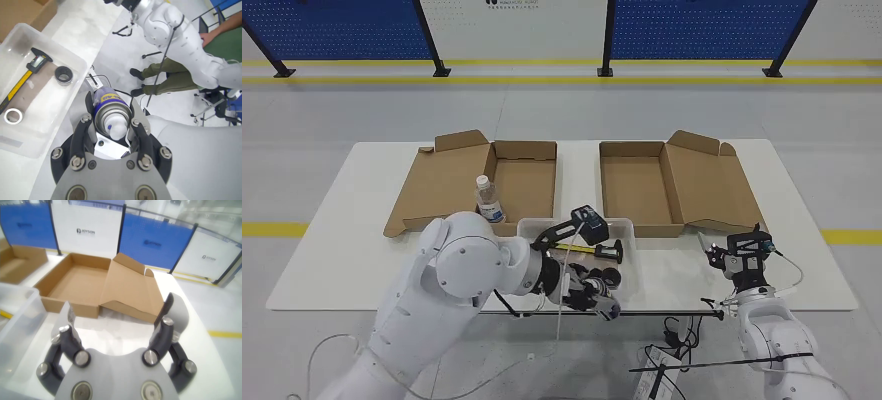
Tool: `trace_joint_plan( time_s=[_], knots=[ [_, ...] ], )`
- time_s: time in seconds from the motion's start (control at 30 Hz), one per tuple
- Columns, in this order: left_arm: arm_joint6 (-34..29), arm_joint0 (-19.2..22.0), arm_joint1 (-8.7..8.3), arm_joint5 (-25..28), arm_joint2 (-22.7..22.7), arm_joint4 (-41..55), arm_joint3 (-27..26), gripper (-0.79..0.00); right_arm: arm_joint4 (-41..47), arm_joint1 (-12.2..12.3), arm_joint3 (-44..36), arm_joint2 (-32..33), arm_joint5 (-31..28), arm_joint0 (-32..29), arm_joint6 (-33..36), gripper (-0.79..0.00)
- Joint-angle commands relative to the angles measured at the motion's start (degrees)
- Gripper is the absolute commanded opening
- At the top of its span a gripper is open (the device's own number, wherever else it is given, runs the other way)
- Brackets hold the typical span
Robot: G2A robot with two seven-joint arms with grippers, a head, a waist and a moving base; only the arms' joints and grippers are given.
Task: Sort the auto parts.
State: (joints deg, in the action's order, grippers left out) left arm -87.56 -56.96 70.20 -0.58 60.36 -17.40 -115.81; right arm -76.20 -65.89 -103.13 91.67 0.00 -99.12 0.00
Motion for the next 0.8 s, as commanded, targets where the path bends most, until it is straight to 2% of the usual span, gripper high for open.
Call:
trace_joint_plan(
  time_s=[0.0,0.1,0.4,0.63,0.77],
  knots=[
    [-0.4,0.3,-0.12,0.1,0.0,1.8,0.7,-0.785,0.0,0.0,0.0,0.0,0.0,0.0,0.0,0.000],
    [-0.2,0.4,-0.28,0.1,0.0,4.2,1.5,-0.785,0.0,0.0,0.0,0.0,0.0,0.0,0.0,0.000],
    [0.6,0.5,-1.15,0.8,0.2,3.2,5.4,-0.785,0.0,0.0,0.0,0.0,0.0,0.0,0.0,0.000],
    [3.4,1.5,-1.70,1.7,-0.3,-1.3,7.1,-0.785,0.0,0.0,0.0,0.0,0.0,0.0,0.0,0.000],
    [5.5,2.7,-2.20,1.8,2.1,-3.1,9.7,-0.785,0.0,0.0,0.0,0.0,0.0,0.0,0.0,0.000]
  ],
)
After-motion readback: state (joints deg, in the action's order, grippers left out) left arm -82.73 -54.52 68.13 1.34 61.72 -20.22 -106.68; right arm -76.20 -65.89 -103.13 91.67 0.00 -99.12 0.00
